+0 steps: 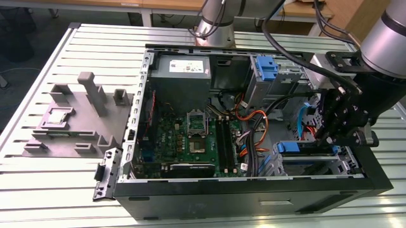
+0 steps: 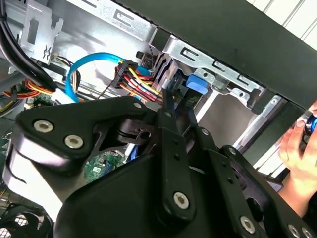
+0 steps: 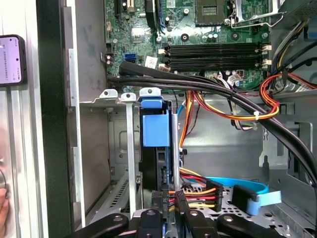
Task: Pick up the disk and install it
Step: 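Insert the first disk wire, then insert the second disk wire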
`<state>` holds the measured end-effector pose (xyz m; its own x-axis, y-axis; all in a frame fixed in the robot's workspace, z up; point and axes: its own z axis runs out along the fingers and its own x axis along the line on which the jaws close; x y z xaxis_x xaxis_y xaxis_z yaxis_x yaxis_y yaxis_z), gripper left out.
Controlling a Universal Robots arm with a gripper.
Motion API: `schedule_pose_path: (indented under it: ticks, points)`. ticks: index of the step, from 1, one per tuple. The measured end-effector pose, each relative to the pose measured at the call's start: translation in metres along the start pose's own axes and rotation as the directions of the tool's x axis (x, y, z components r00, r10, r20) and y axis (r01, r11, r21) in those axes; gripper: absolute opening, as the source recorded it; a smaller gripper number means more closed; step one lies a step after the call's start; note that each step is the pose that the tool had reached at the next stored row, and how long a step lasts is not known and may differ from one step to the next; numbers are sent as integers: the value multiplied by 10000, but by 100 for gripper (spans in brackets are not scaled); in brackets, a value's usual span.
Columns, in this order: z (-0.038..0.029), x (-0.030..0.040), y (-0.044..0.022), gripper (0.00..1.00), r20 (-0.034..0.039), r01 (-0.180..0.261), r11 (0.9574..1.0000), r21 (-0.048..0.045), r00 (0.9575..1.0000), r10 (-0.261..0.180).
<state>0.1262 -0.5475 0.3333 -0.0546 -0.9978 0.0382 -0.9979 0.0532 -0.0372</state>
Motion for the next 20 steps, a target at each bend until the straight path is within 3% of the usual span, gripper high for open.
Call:
schedule_pose_path:
  ticks: [5, 7, 9, 20]
  points:
    - [-73, 3, -3, 24, -3, 2, 10000, -36, 10000, -2]
    - [-76, 3, -4, 22, -1, 2, 10000, -43, 10000, -2]
    - [-76, 3, -4, 10, -2, 2, 10000, -45, 10000, -2]
    - [-77, 3, -6, 10, -4, 2, 10000, -44, 10000, -2]
